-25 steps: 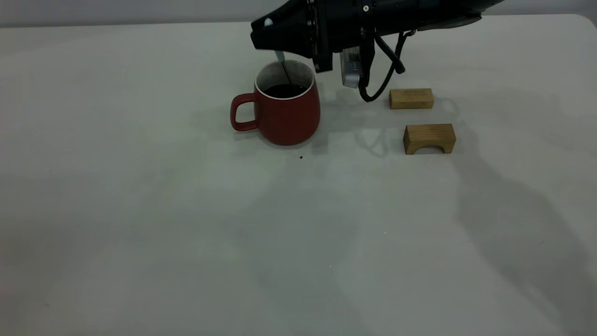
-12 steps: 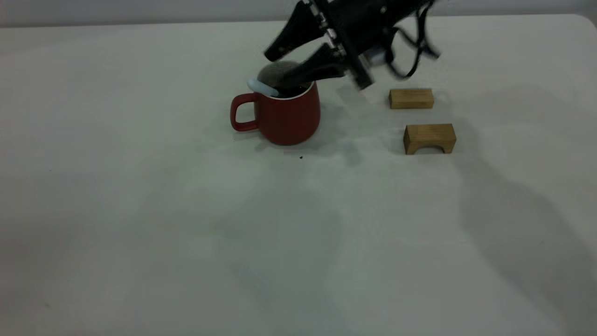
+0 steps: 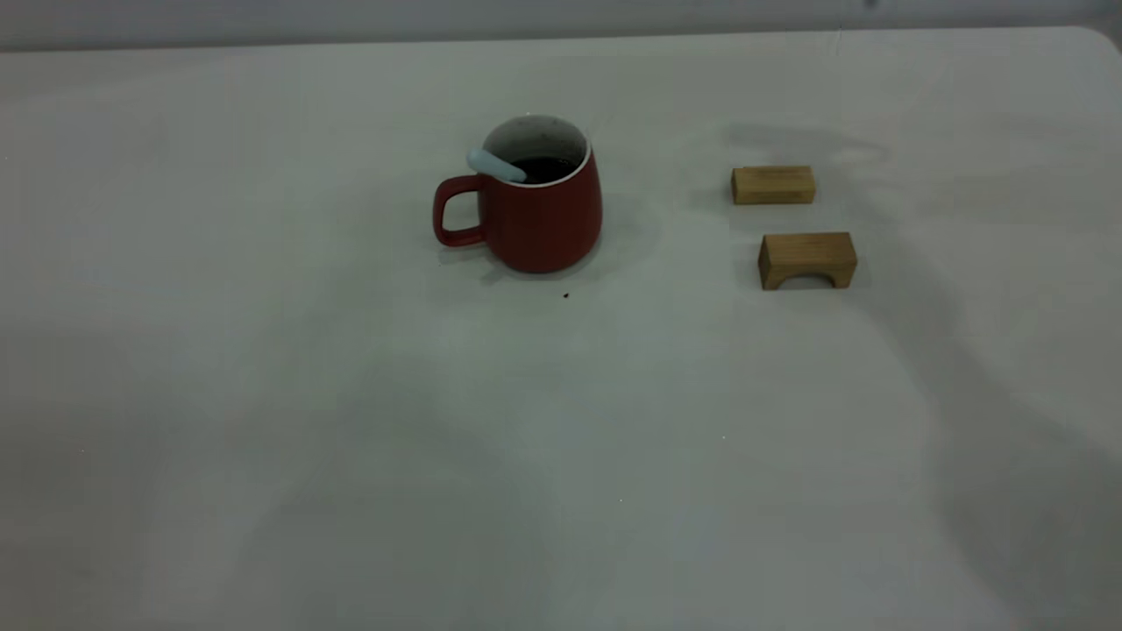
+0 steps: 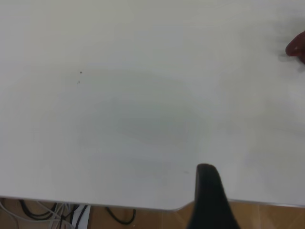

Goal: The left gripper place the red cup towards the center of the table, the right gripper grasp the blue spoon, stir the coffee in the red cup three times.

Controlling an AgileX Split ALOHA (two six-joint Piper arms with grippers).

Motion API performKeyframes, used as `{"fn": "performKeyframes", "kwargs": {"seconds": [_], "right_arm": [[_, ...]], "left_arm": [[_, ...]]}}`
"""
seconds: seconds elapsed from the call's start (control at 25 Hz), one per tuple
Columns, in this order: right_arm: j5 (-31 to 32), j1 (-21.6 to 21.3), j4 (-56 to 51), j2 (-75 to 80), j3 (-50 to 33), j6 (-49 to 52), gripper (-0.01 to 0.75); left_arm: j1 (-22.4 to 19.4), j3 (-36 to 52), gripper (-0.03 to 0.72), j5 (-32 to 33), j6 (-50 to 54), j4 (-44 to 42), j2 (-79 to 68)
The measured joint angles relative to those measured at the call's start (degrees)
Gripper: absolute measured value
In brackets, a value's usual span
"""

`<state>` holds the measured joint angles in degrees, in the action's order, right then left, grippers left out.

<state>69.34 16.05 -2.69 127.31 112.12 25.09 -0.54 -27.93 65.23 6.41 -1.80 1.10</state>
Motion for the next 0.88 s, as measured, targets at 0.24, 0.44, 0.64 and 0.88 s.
{"fn": "performKeyframes", "kwargs": {"seconds": [0.24,0.44,0.64,0.88], "right_arm": [[0.8,0.0,13.0,-10.8,0.0,-12.9,0.435],[1.6,0.0,14.3,-20.1,0.0,-23.4,0.435],[1.6,0.0,17.3,-32.3,-0.9,-24.4,0.435],[1.6,0.0,16.9,-52.9,-17.3,-23.4,0.435]], "left_arm": [[0.0,0.0,0.551,0.0,0.0,0.0,0.0],[0.0,0.0,0.551,0.0,0.0,0.0,0.0],[0.0,0.0,0.551,0.0,0.0,0.0,0.0],[0.0,0.0,0.551,0.0,0.0,0.0,0.0]]}}
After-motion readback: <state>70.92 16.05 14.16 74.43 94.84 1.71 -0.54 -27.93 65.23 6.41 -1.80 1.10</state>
